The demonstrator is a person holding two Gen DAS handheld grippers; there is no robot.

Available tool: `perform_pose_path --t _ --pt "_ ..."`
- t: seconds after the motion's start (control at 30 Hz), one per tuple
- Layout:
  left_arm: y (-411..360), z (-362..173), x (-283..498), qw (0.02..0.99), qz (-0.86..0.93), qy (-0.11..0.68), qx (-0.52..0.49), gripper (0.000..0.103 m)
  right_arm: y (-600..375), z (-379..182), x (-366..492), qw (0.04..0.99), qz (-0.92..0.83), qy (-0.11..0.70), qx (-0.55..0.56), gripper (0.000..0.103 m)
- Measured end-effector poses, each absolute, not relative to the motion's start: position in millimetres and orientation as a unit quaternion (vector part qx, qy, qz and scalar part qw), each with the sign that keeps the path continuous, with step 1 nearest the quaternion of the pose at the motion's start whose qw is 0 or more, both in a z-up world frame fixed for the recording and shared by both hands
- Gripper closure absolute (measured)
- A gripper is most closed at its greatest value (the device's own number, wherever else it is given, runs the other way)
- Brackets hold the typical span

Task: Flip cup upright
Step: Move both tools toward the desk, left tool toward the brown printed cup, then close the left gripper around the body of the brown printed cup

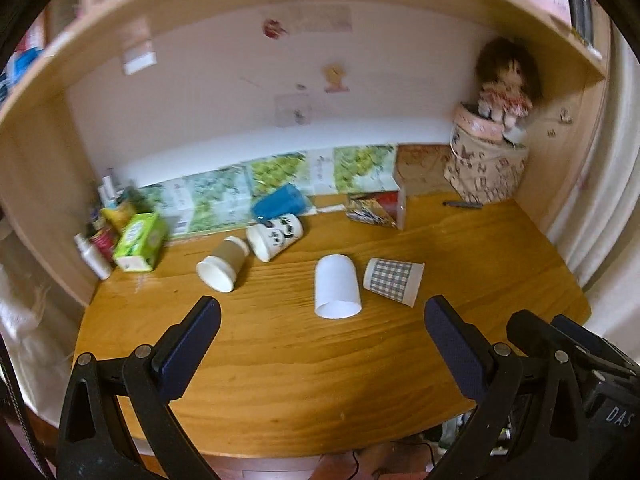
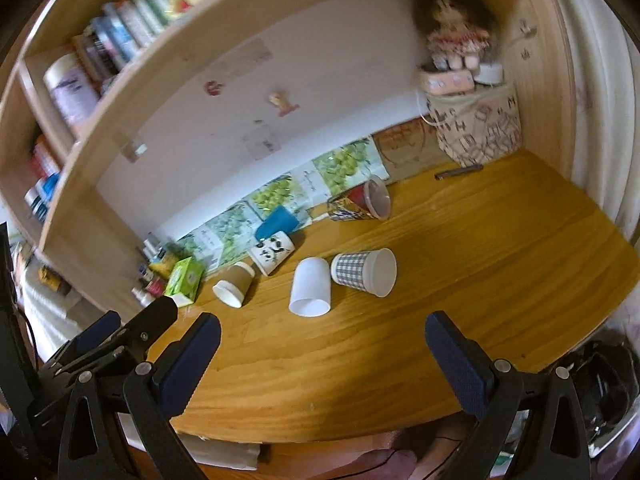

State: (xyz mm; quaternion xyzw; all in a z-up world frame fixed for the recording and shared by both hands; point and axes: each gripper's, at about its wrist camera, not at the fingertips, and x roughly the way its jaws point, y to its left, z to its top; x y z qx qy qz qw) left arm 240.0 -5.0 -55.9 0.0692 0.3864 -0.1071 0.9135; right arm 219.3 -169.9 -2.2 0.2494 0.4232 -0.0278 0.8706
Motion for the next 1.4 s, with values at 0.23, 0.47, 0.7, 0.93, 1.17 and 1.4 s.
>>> perform_pose_path --t 0.23,0.47,0.7,0.93,1.17,1.4 --pt "-21 -75 302 0.871 -0.158 0.453 0.107 0.002 -183 -35 257 0.824 -0.05 0.472 0.309 0.001" --pt "-43 -92 354 0.844 -0.19 0.468 0.183 0.002 -200 -88 280 0.742 -0.053 0.519 0.421 0.001" --pt "-71 -103 396 0.823 -0.239 0.433 0.279 0.002 -214 -122 290 0.682 -0.069 0.51 0.52 0.001" --pt "-104 -120 431 0.792 -0.28 0.392 0.373 0.002 -224 -143 306 0.648 -0.075 0.474 0.591 0.001" --pt "-134 -137 457 0.764 -0.309 0.356 0.441 0.002 -234 -151 317 0.646 -0.095 0.463 0.6 0.001" --pt "-159 -157 476 0.737 -0.324 0.326 0.495 0.002 -252 -158 322 0.65 -0.095 0.419 0.627 0.001"
